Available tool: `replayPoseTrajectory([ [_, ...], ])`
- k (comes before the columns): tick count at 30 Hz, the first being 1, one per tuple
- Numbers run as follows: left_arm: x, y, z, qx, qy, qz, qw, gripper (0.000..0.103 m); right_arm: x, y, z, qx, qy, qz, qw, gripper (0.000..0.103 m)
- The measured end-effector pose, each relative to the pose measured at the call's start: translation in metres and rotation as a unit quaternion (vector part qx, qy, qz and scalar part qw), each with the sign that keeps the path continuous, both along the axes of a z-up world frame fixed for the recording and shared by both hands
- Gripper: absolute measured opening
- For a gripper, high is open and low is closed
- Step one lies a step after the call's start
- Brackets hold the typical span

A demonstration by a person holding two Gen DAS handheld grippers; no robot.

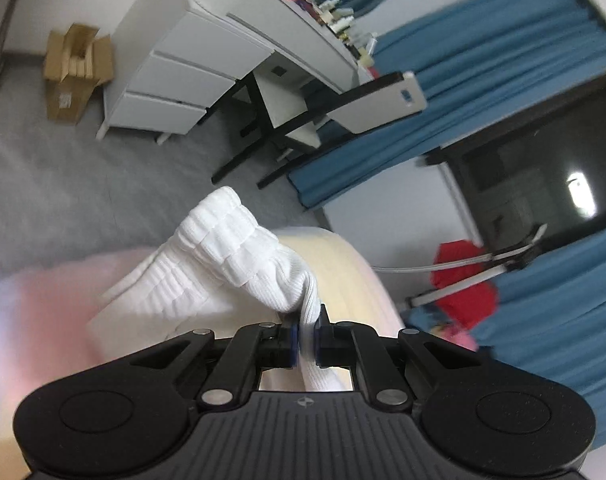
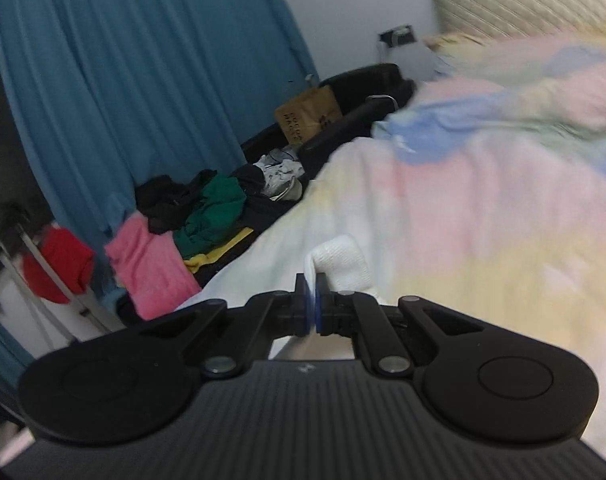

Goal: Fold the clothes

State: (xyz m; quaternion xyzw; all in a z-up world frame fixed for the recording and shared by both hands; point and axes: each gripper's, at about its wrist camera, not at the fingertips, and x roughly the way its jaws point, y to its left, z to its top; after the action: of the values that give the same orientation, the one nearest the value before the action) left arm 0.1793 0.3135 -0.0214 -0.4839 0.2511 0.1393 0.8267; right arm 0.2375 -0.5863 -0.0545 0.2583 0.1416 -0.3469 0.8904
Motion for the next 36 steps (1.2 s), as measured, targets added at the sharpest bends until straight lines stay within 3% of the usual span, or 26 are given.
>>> replayPoseTrajectory([
  [7, 0.139, -0.017, -0.058, 0.068, 0.077, -0.015, 0.9946, 0.009, 0.137, -0.007, -0.079, 0.000, 0.083, 0.012, 0.996, 0.006],
  [10, 0.157, -0.023, -0.070, 0.091, 0.089, -0.027, 0.9915, 0.012, 0.161, -0.007, -0.107, -0.003, 0.112, 0.021, 0.994, 0.007],
  [13, 0.166, -0.028, -0.078, 0.108, 0.094, -0.040, 0.9888, 0.014, 0.158, -0.008, -0.114, -0.001, 0.097, 0.030, 0.995, 0.015],
  [15, 0.161, -0.026, -0.076, 0.106, 0.085, -0.050, 0.9895, 0.018, 0.149, -0.012, -0.112, 0.010, 0.082, 0.057, 0.995, 0.023],
  [17, 0.153, -0.026, -0.070, 0.099, 0.068, -0.063, 0.9908, 0.039, 0.133, -0.013, -0.105, 0.021, 0.069, 0.072, 0.995, 0.028],
  [18, 0.147, -0.026, -0.066, 0.100, 0.060, -0.067, 0.9909, 0.054, 0.122, -0.012, -0.101, 0.025, 0.060, 0.073, 0.995, 0.036],
  [19, 0.139, -0.026, -0.061, 0.103, 0.055, -0.069, 0.9908, 0.061, 0.107, -0.011, -0.098, 0.031, 0.049, 0.073, 0.996, 0.047],
  [20, 0.131, -0.028, -0.057, 0.108, 0.053, -0.069, 0.9903, 0.067, 0.092, -0.011, -0.094, 0.037, 0.038, 0.073, 0.996, 0.050],
  [23, 0.095, -0.037, -0.044, 0.102, 0.035, -0.082, 0.9908, 0.072, 0.038, -0.009, -0.087, 0.059, 0.007, 0.069, 0.996, 0.054],
  [24, 0.081, -0.041, -0.042, 0.093, 0.023, -0.084, 0.9919, 0.078, 0.019, -0.008, -0.086, 0.069, -0.004, 0.067, 0.995, 0.056],
  [27, 0.036, -0.049, -0.042, 0.062, -0.010, -0.079, 0.9949, 0.083, -0.040, -0.007, -0.095, 0.136, -0.043, 0.061, 0.988, 0.065],
  [31, -0.006, -0.055, -0.061, 0.002, 0.009, -0.066, 0.9978, 0.083, -0.099, -0.009, -0.119, 0.245, -0.079, 0.058, 0.964, 0.065],
  [34, -0.019, -0.060, -0.079, -0.054, 0.043, -0.073, 0.9950, 0.083, -0.120, -0.017, -0.133, 0.301, -0.082, 0.064, 0.948, 0.064],
  [36, -0.021, -0.060, -0.090, -0.071, 0.054, -0.076, 0.9931, 0.083, -0.128, -0.023, -0.142, 0.329, -0.089, 0.069, 0.938, 0.064],
])
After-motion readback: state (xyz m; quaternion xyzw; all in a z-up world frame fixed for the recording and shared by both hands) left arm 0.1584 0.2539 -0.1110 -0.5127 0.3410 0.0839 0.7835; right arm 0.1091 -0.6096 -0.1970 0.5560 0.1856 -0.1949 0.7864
